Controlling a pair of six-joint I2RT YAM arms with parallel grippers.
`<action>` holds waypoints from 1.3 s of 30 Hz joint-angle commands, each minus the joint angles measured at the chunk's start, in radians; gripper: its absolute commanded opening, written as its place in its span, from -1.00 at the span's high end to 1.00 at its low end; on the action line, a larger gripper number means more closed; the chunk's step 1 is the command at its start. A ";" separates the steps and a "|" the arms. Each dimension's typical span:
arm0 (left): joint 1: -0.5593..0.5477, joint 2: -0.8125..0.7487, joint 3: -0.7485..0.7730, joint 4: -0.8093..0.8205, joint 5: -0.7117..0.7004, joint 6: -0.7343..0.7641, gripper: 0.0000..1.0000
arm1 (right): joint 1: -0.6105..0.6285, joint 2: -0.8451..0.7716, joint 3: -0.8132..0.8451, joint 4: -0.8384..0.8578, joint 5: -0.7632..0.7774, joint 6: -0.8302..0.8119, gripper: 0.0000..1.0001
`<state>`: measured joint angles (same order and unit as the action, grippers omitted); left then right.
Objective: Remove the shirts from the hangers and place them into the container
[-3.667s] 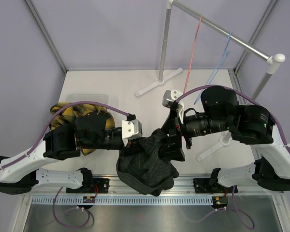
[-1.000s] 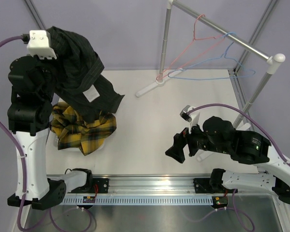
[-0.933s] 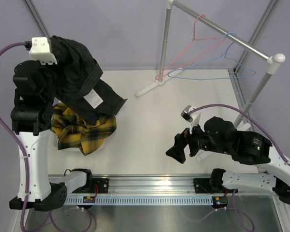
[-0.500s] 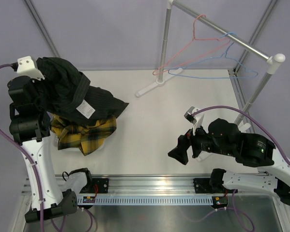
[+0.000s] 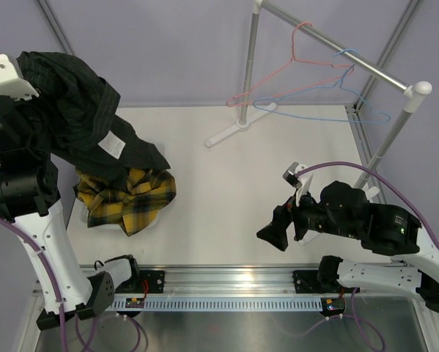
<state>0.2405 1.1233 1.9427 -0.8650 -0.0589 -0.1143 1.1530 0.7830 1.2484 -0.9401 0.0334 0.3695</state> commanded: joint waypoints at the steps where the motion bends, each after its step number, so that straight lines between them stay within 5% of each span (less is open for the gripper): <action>1: 0.008 0.024 0.088 0.032 -0.033 -0.012 1.00 | 0.008 0.013 0.014 0.014 -0.012 -0.014 -0.99; 12: 0.008 0.015 0.062 0.034 -0.022 -0.004 1.00 | 0.008 0.004 0.000 0.017 -0.016 -0.014 -0.99; 22: 0.006 -0.148 -0.497 0.210 0.457 -0.171 1.00 | 0.008 0.010 -0.017 0.058 -0.027 -0.009 -0.99; 27: 0.000 -0.213 -0.667 0.253 0.514 -0.186 1.00 | 0.008 0.002 -0.026 0.066 -0.027 -0.001 -0.99; 39: -0.021 -0.100 -0.853 0.101 0.101 -0.053 1.00 | 0.008 -0.007 -0.040 0.096 -0.063 0.012 -0.99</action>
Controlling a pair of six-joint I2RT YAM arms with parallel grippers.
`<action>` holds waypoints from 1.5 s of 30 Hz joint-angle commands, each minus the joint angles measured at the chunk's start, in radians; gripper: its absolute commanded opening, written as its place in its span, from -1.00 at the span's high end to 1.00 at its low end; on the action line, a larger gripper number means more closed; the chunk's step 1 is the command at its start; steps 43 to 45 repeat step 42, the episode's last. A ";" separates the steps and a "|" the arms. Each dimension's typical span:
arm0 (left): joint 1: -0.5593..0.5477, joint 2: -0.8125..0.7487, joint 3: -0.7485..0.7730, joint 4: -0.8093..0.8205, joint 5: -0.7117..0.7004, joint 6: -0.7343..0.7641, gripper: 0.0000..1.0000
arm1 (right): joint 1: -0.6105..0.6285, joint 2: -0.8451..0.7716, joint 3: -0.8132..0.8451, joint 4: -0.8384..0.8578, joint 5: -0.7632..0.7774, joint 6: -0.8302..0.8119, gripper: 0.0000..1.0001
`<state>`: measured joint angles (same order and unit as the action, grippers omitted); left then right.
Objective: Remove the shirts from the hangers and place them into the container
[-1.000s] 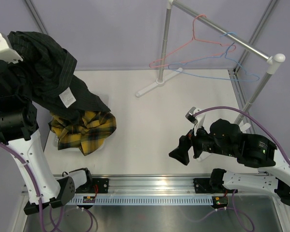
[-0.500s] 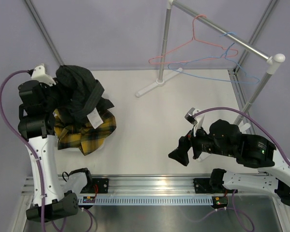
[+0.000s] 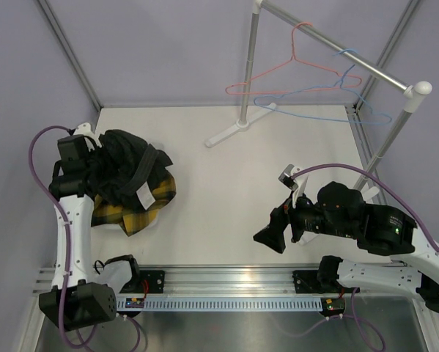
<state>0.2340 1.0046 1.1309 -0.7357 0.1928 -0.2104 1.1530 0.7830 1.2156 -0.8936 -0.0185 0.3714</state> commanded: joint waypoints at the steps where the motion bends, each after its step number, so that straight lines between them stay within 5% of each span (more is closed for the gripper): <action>1: -0.024 0.020 -0.055 -0.027 -0.220 0.045 1.00 | 0.008 -0.005 -0.005 0.051 -0.012 0.011 -0.99; 7: -0.097 0.063 -0.117 -0.028 -0.363 0.005 1.00 | 0.008 0.001 -0.004 0.064 -0.026 0.009 -0.99; 14: -0.116 0.042 -0.137 0.021 -0.303 -0.034 0.28 | 0.008 -0.007 -0.005 0.064 -0.024 0.015 -0.99; 16: -0.116 0.013 -0.126 0.025 -0.280 -0.046 -0.21 | 0.008 -0.013 -0.014 0.067 -0.021 0.018 -0.99; 17: -0.116 0.003 -0.122 0.027 -0.271 -0.047 -0.86 | 0.007 -0.013 -0.016 0.067 -0.021 0.018 -0.99; 18: -0.116 -0.017 -0.112 0.021 -0.274 -0.055 -0.97 | 0.008 -0.011 -0.016 0.065 -0.023 0.015 -0.99; 35: -0.116 -0.310 -0.157 -0.041 -0.383 -0.149 -0.97 | 0.008 0.016 -0.001 0.059 -0.009 0.015 -0.99; 45: -0.116 -0.424 -0.166 -0.005 -0.317 -0.150 -0.97 | 0.008 0.006 -0.036 0.076 0.055 0.029 -0.99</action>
